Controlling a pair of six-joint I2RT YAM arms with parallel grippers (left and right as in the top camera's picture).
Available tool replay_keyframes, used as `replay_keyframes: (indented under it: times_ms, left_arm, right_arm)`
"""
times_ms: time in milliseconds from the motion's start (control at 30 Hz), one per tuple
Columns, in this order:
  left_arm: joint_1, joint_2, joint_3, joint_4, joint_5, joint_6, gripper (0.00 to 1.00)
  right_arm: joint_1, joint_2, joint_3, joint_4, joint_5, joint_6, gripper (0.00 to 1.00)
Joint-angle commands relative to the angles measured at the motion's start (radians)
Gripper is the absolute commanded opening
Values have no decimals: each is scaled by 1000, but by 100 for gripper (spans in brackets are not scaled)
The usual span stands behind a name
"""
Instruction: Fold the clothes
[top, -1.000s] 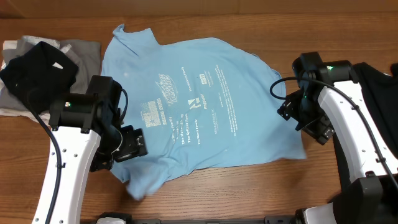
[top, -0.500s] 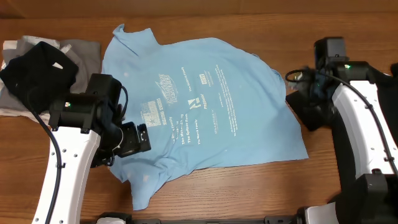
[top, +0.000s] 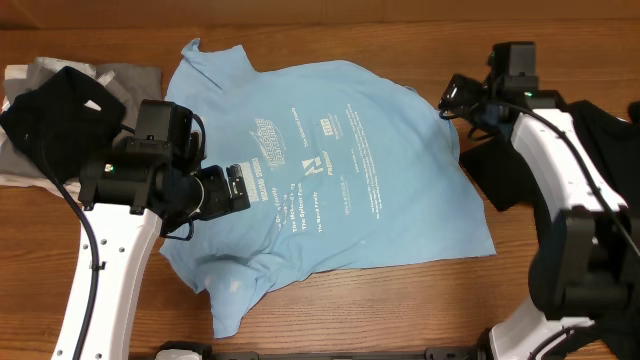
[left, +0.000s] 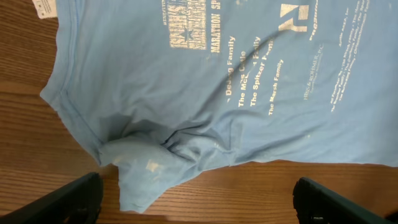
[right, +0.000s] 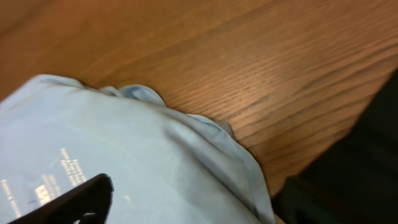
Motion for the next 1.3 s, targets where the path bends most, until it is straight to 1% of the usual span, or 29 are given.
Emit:
replay_keyframes:
  times_ms: [0,33,100,267,400,500,667,900,967,1267]
  left_arm:
    - [-2,-17,-3,3,13,26,100]
    - [-2,-17,-3,3,13,26,100]
    - [-2,-17,-3,4,13,26,100]
    - [-2,-17,-3,8,13,26,100]
    - [-2,-17,-3,14,13,26,100]
    - [-2,-17,-3,15,13,26,100]
    - [-2,-17,-3,18,13,26,100]
    - [-2,-17,-3,24,13,26,100]
    - [-2,-17,-3,27,13,26,100]
    - [-2,-17,-3,32,13,26,100]
  right_arm:
    - [0,64,3,42,-16,-48,76]
    - [-3,83,3,57,-16,-48,70]
    - [-8,119,3,79,-16,-49,63]
    - [-10,165,3,86,-35,-48,57]
    - [-10,175,3,89,-37,-77,56]
    - [-10,189,3,90,-14,-131,55]
    - [-10,228,3,96,-11,-196,51]
    - [-9,240,3,132,7,-209,49]
    - [-9,241,3,138,8,-221,47]
    - [-8,245,3,156,15,-224,45]
